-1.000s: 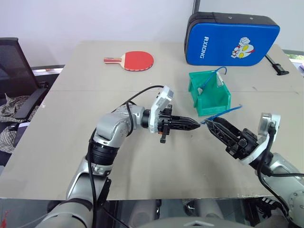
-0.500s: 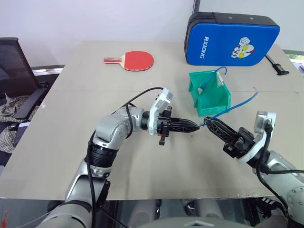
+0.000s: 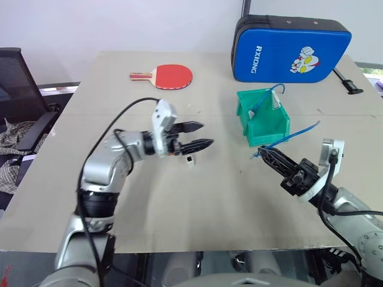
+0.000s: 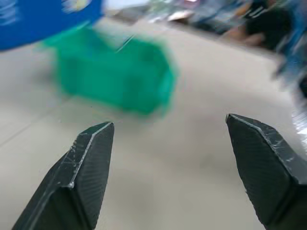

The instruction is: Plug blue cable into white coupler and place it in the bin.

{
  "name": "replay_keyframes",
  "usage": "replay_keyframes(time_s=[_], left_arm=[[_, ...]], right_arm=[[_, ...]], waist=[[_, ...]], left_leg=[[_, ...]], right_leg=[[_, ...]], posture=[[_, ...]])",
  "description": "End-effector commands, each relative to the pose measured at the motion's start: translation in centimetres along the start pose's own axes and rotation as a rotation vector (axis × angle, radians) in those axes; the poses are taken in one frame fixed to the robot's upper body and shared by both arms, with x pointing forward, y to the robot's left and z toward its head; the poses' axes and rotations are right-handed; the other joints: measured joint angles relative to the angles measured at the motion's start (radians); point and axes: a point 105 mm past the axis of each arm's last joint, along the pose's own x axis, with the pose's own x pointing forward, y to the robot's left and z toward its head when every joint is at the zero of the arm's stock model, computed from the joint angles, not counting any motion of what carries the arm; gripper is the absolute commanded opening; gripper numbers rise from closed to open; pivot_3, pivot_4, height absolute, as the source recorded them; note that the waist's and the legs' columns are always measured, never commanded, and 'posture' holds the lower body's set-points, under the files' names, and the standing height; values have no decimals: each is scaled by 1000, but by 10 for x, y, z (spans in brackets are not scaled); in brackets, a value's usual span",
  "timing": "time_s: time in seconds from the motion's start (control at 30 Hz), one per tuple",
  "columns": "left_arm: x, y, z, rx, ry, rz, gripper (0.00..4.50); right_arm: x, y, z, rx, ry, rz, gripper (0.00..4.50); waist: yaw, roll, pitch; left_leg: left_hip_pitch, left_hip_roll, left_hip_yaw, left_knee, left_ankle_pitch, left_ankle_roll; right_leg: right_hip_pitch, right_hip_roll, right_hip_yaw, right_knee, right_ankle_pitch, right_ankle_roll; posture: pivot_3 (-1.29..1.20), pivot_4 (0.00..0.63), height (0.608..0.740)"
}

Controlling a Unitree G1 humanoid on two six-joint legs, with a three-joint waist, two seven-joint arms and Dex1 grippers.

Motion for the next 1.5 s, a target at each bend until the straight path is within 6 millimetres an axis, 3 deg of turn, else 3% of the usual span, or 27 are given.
replay_keyframes(time_s=[0.03,0.33,0.6,0.87,1.0,1.2,1.5], left_arm=[[-13,-5,-16,65,47,18,3936],[-7,-6,-59,110,120,67,3936],[-7,-5,-86,125,186,19,481],[14,-21,-72,140,119,-125,496],[45,-35,-65,202,117,-235,496],[90,-39,-63,291,137,-283,496],[102,-41,-67,340,161,-323,496]], right_arm=[[6,6,4,-30,-20,45,0],[9,5,1,-58,-2,53,0],[8,5,0,-76,4,45,0],[16,11,5,-188,13,98,0],[31,13,3,-289,68,165,0],[52,-4,-11,-435,212,185,0],[58,-25,-38,-554,374,171,0]], waist=[[3,0,0],[2,0,0],[1,0,0],[2,0,0],[2,-1,-1],[0,-1,0],[1,-1,0]], left_leg=[[-1,0,0,0,0,0],[-1,-1,0,0,0,0],[-1,0,0,0,0,0],[0,0,1,0,0,0],[0,-1,1,1,0,0],[-1,-2,1,1,0,0],[-2,-2,0,0,0,1]], right_leg=[[0,-1,0,0,0,0],[0,-2,0,-1,0,0],[0,-2,-1,0,0,0],[0,-2,0,0,0,0],[0,-2,-1,0,0,1],[0,-1,0,0,3,3],[-1,0,-1,0,3,2]], posture=[[0,150,731],[0,150,731],[0,150,731],[0,150,731],[0,150,731],[0,150,731],[0,150,731]])
